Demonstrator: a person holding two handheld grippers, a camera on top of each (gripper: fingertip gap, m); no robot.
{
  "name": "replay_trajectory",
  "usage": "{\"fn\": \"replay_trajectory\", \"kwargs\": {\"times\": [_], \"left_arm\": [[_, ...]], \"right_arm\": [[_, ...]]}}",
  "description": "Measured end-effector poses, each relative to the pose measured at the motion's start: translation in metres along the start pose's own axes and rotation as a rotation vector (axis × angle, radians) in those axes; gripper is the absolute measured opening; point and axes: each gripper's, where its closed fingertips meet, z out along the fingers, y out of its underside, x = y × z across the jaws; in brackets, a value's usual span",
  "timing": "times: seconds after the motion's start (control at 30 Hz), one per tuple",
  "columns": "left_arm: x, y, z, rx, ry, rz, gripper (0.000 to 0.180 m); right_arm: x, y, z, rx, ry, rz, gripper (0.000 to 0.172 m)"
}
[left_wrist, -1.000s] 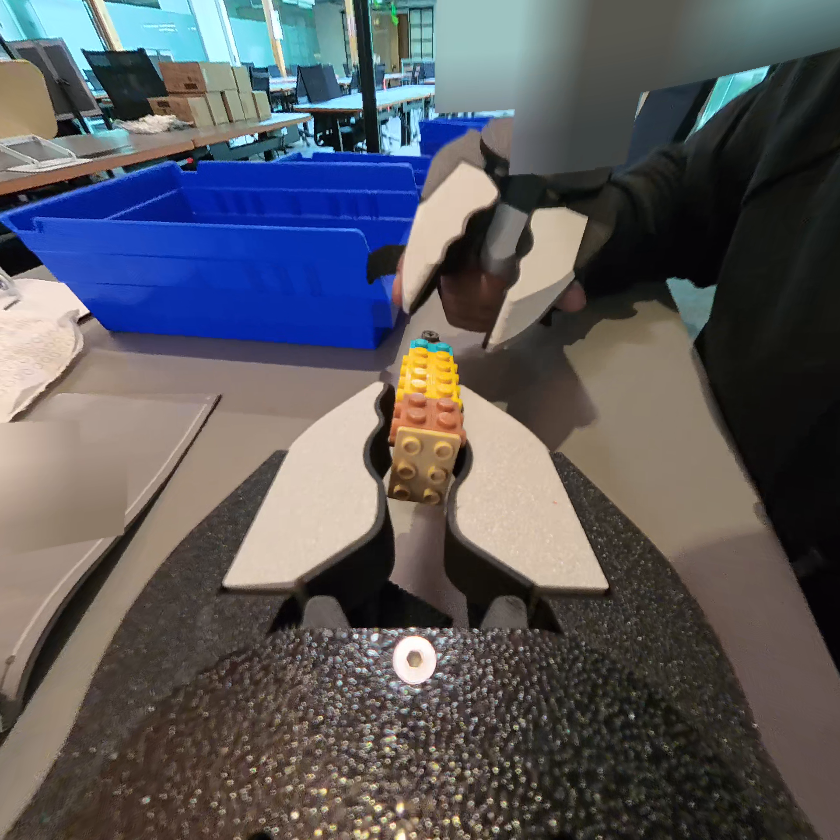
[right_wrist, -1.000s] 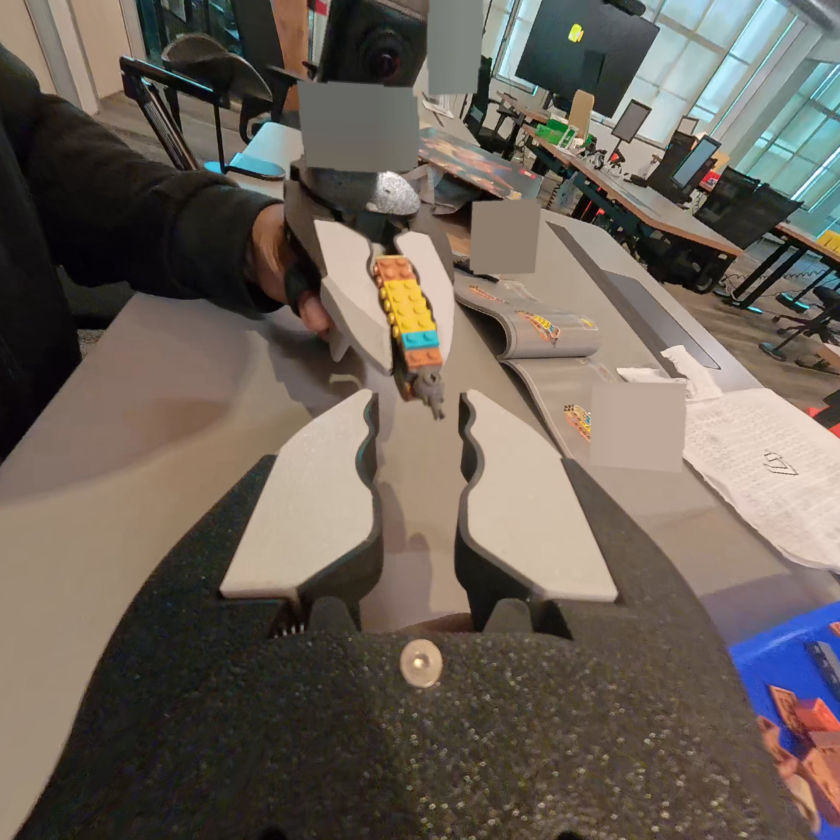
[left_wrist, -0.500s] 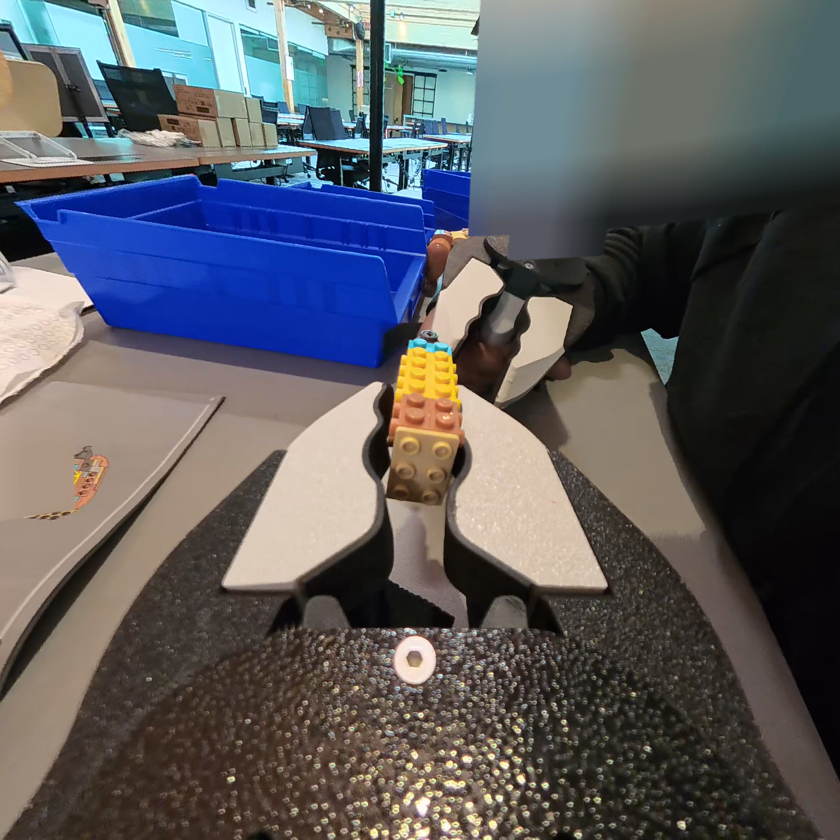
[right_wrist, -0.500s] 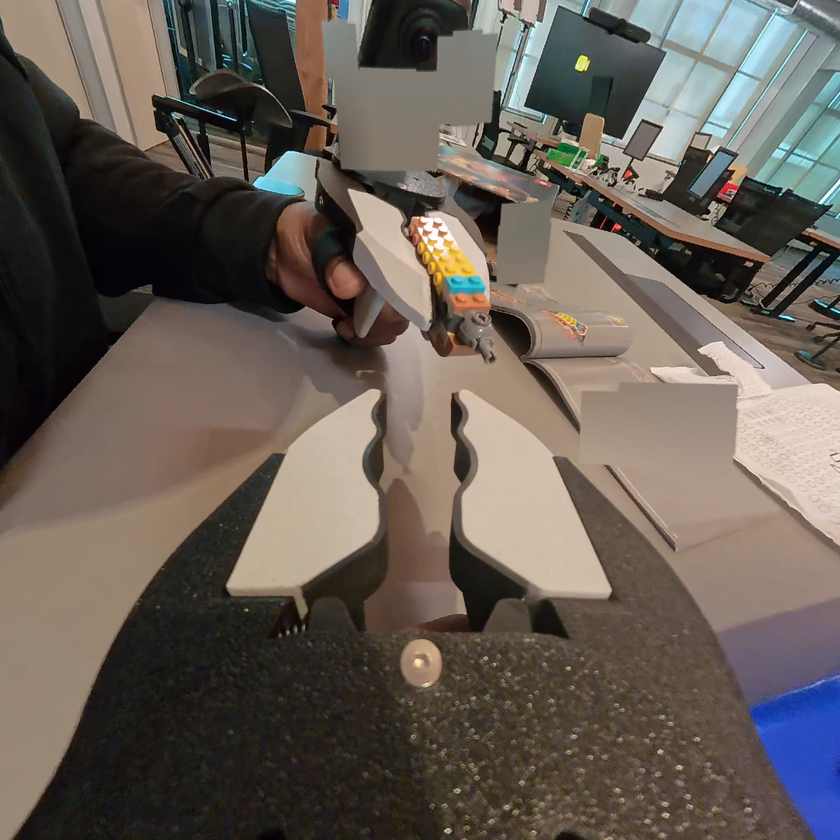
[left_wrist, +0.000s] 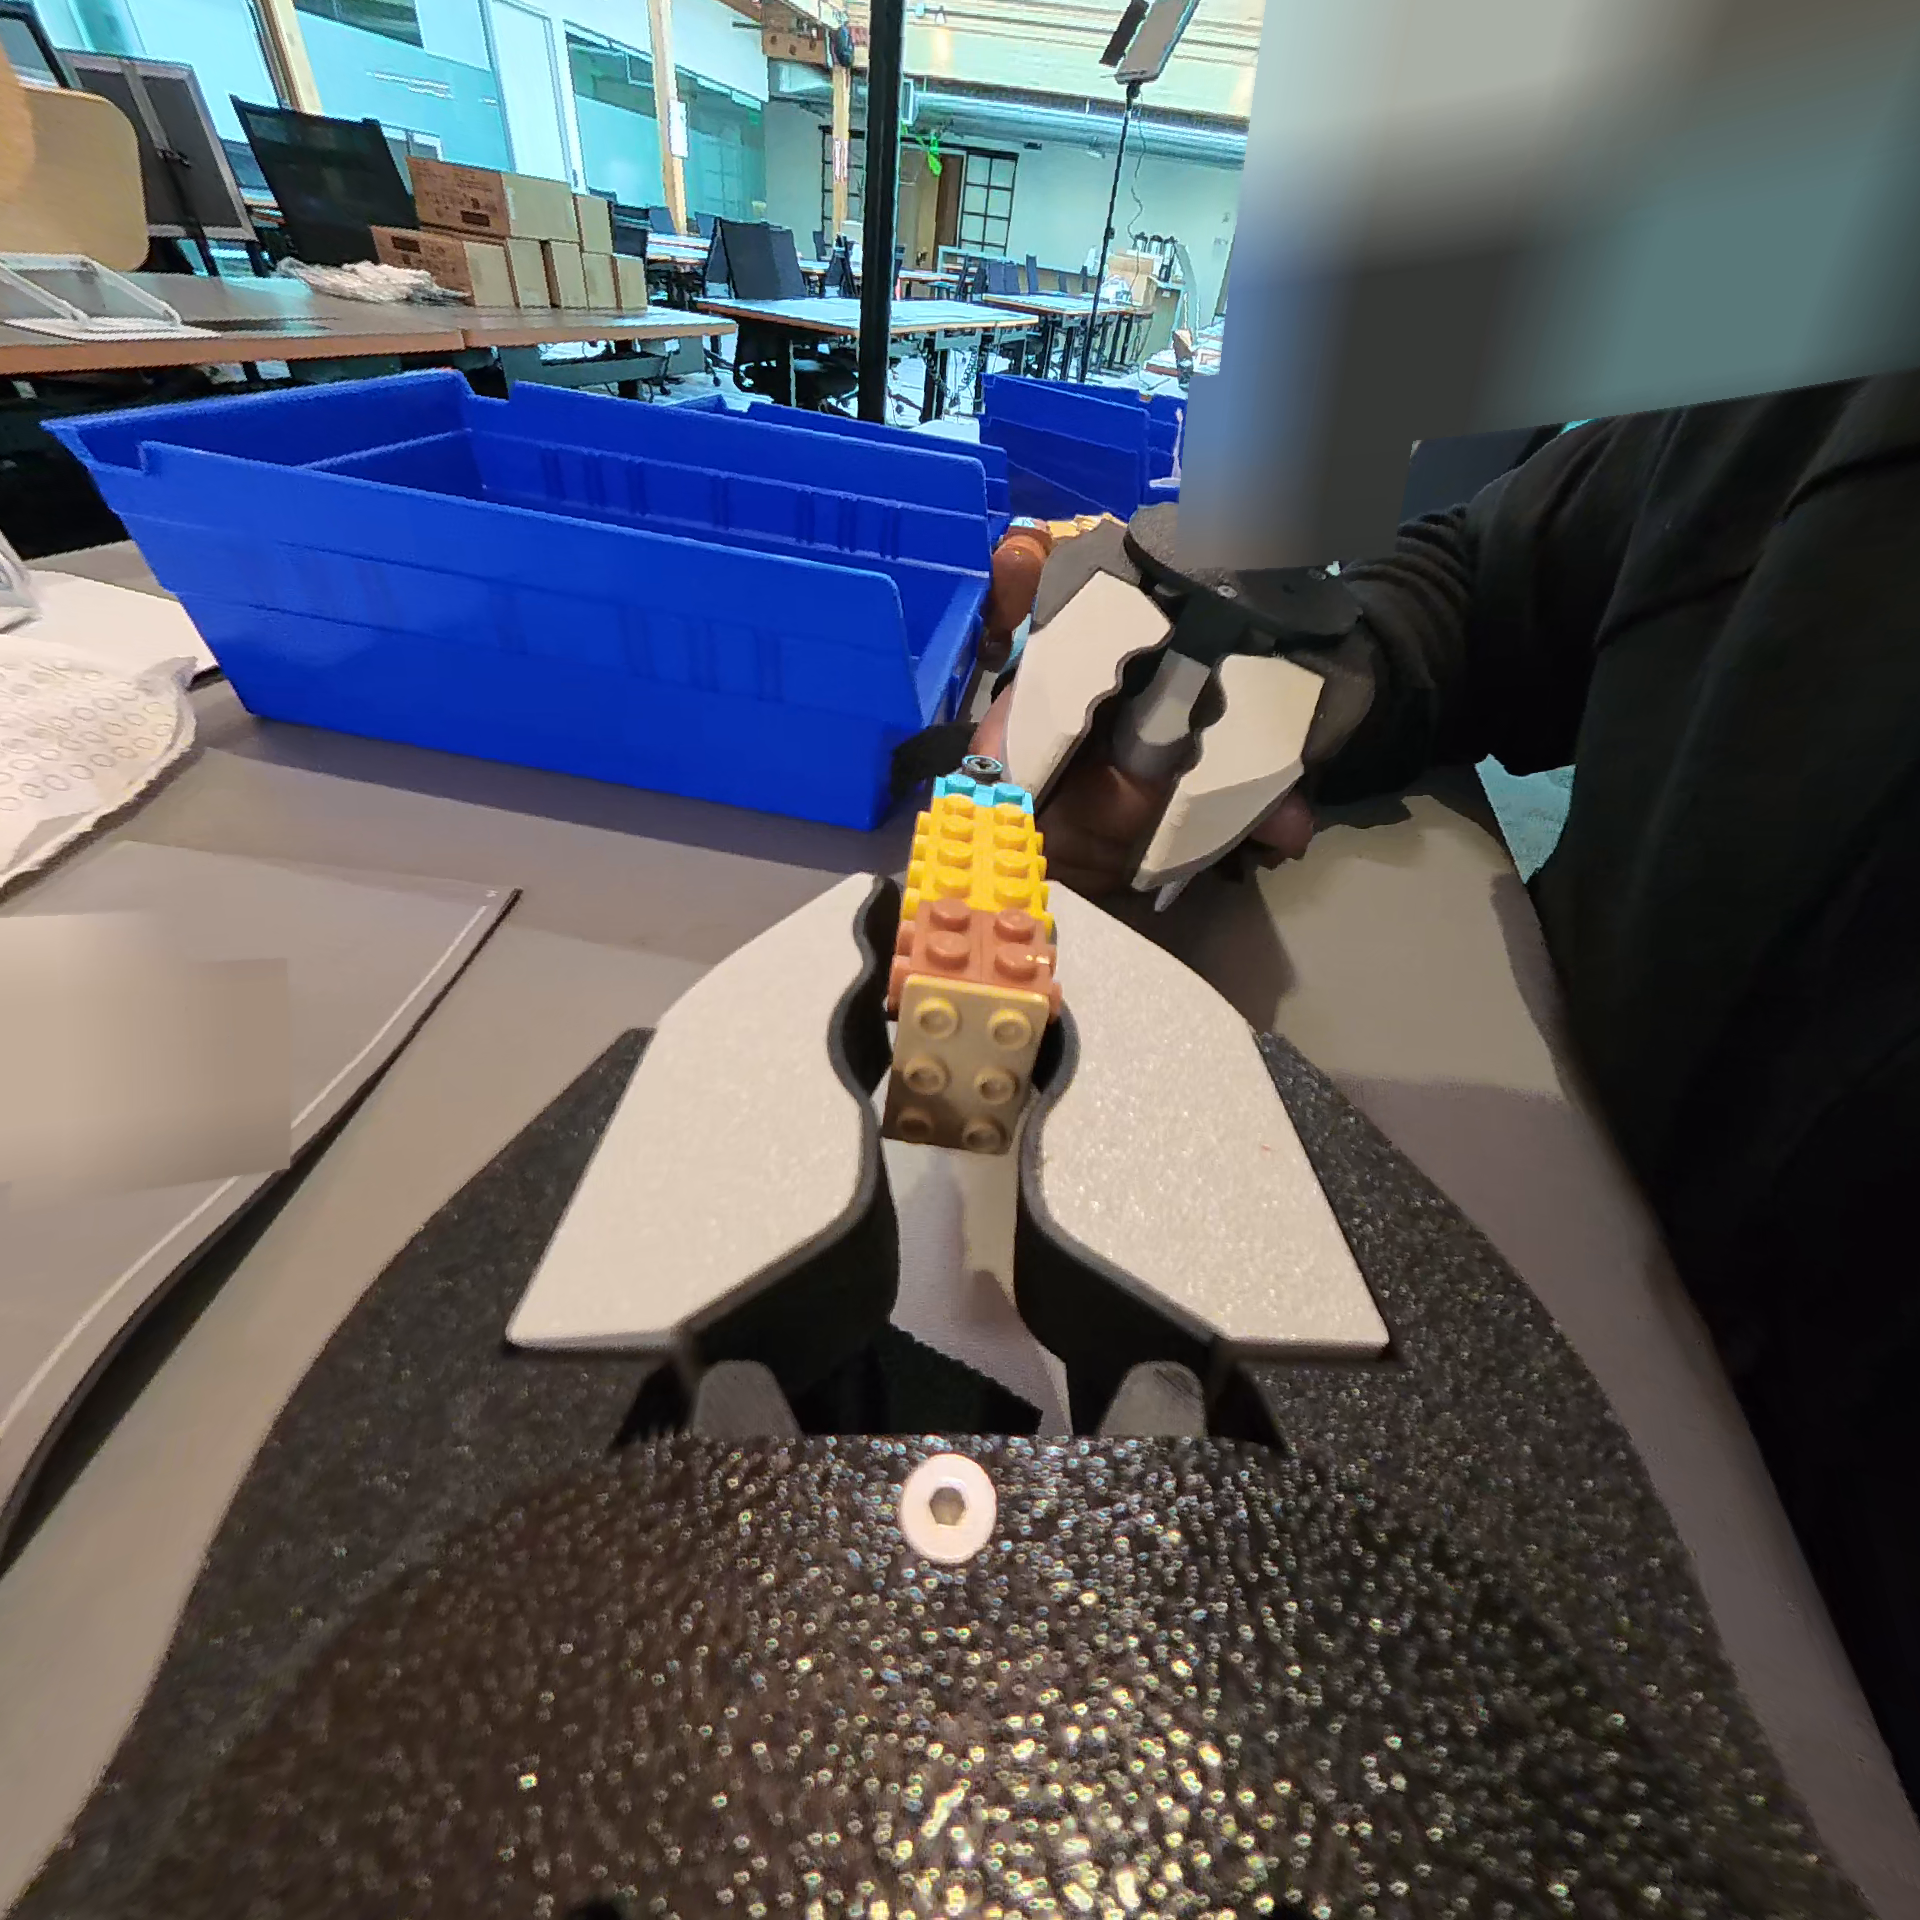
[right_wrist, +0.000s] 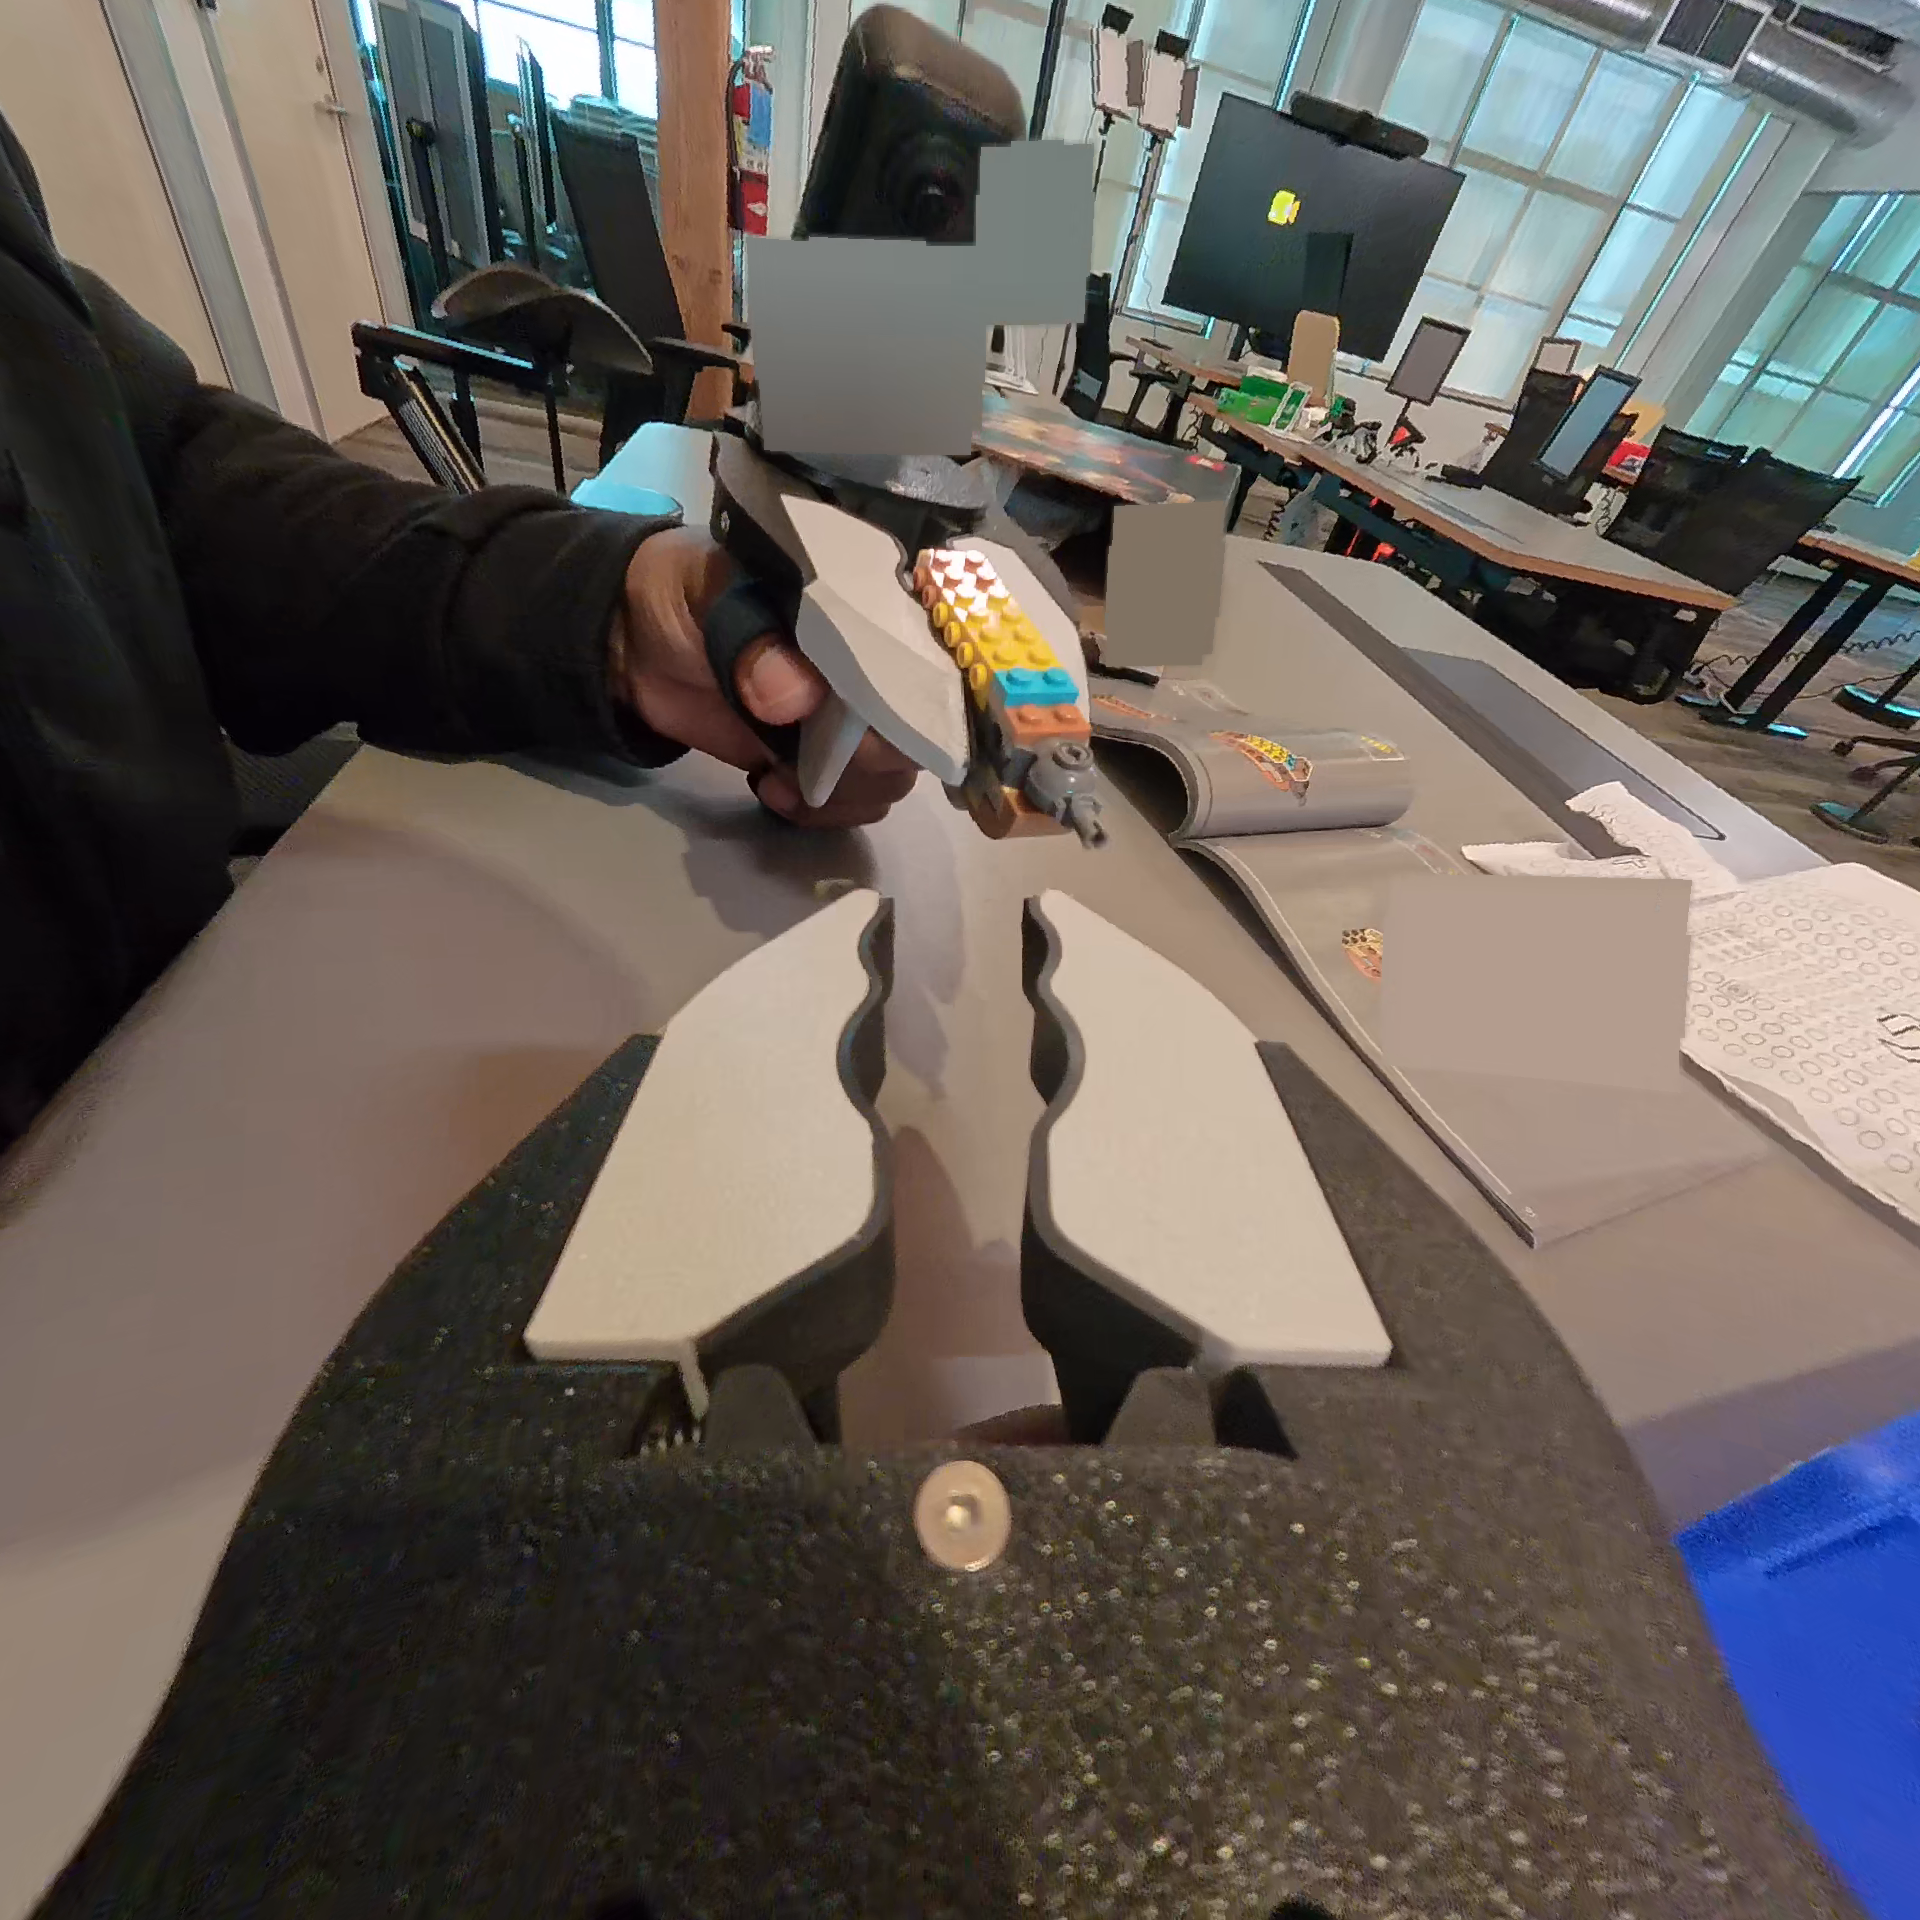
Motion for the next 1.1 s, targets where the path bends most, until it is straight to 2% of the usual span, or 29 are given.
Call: {"fn": "replay_trajectory", "kwargs": {"times": [0.4,0.8,0.97,1.1], "left_arm": [[-0.006,-0.001,0.007,0.0,0.004,-0.021,0.022],[-0.024,-0.014,0.039,-0.121,0.026,0.058,0.022],[-0.031,-0.008,0.06,-0.167,0.062,0.131,0.022],[-0.029,0.005,0.057,-0.188,0.042,0.168,0.022]], "right_arm": [[0.018,-0.009,-0.015,0.099,0.029,0.168,0.017],[0.021,0.007,-0.019,-0.015,0.094,0.255,0.01],[0.026,0.016,-0.023,-0.084,0.148,0.265,0.006],[0.029,0.031,-0.021,-0.196,0.173,0.247,0.003]]}}
